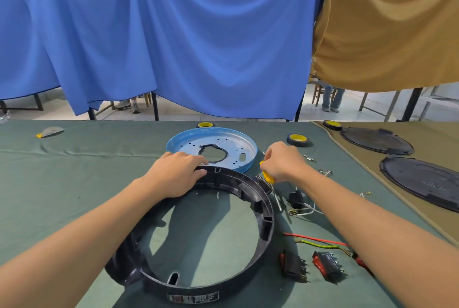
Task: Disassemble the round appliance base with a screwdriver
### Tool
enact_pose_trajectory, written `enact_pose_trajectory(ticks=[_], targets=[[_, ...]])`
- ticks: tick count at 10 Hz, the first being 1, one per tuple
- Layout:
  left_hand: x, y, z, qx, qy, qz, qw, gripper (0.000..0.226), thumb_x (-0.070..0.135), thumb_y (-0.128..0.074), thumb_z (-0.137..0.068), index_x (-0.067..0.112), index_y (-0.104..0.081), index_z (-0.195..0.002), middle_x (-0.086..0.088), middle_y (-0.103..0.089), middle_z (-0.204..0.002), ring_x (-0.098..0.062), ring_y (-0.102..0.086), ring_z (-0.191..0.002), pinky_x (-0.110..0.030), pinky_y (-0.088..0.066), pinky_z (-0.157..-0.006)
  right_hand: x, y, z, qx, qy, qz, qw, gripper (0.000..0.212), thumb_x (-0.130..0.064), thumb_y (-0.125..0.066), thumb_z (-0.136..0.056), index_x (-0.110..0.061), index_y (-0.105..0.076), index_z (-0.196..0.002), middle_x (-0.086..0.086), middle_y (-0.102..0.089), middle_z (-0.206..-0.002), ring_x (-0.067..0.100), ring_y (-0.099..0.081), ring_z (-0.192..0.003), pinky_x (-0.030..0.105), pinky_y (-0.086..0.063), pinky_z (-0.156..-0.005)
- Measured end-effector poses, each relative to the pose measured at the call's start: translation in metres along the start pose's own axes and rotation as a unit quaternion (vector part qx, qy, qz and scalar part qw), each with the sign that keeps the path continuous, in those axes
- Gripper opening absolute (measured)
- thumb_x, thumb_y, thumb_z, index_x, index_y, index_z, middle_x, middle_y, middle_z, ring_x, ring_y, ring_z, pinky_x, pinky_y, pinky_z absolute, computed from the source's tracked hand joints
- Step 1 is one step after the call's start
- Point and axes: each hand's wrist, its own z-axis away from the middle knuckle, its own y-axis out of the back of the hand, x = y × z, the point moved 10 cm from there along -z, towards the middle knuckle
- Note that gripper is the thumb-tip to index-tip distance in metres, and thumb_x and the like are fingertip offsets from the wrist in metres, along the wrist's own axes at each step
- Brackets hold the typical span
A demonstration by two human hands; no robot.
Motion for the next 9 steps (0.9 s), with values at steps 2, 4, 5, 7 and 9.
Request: enact_pose_trajectory(ticks=[2,4,5,7,9], targets=[[0.012,-0.013,0.005,-0.06,0.01,0.086,0.994,0.038,0.044,-0.037,-0.102,0.024,-0.05,-0.132,-0.003,-0.063,-0.123,-0.027,-0.055,-0.113,-0.042,-0.045,-0.095,0.005,-0.016,-0.002,-0.008,0.015,0.023,1.0,0.026,-0.022,-0.065,-0.087,-0.009,-0.064,-0.109,0.014,-0.062,-0.111,0.028,-0.059,-0.094,0.035,-0.054,-0.076],[0.015,-0.017,0.005,-0.084,0.021,0.11,0.99,0.047,0.052,-0.039,-0.099,0.021,-0.048,-0.133,-0.003,-0.059,-0.126,-0.023,-0.055,-0.112,-0.04,-0.044,-0.097,0.013,-0.013,-0.003,0.004,0.028,0.034,0.999,0.022,-0.02,-0.065,-0.088,-0.011,-0.063,-0.108,0.012,-0.062,-0.105,0.023,-0.059,-0.089,0.033,-0.055,-0.075],[0.02,-0.019,0.005,-0.081,0.021,0.104,0.991,0.059,0.06,-0.034,-0.096,0.022,-0.04,-0.141,-0.003,-0.052,-0.137,-0.024,-0.049,-0.122,-0.04,-0.04,-0.101,0.014,-0.014,-0.002,0.0,0.029,0.038,0.999,0.02,-0.022,-0.06,-0.09,-0.011,-0.062,-0.107,0.015,-0.061,-0.113,0.025,-0.059,-0.092,0.034,-0.053,-0.077],[0.026,-0.021,0.007,-0.058,0.007,0.05,0.997,0.066,0.07,-0.021,-0.091,0.026,-0.044,-0.134,0.002,-0.054,-0.131,-0.021,-0.049,-0.118,-0.042,-0.036,-0.099,0.01,0.033,0.025,0.058,0.046,0.0,0.997,0.026,-0.028,-0.055,-0.094,-0.007,-0.067,-0.102,0.009,-0.067,-0.1,0.021,-0.06,-0.08,0.033,-0.054,-0.07],[0.027,-0.022,0.009,-0.028,0.017,0.015,0.999,0.064,0.071,-0.02,-0.091,0.029,-0.042,-0.134,0.003,-0.053,-0.127,-0.02,-0.046,-0.118,-0.04,-0.033,-0.102,-0.017,0.159,0.115,0.164,0.195,-0.227,0.94,0.011,-0.022,-0.063,-0.091,-0.017,-0.073,-0.089,0.0,-0.073,-0.076,0.015,-0.069,-0.071,0.031,-0.055,-0.07]])
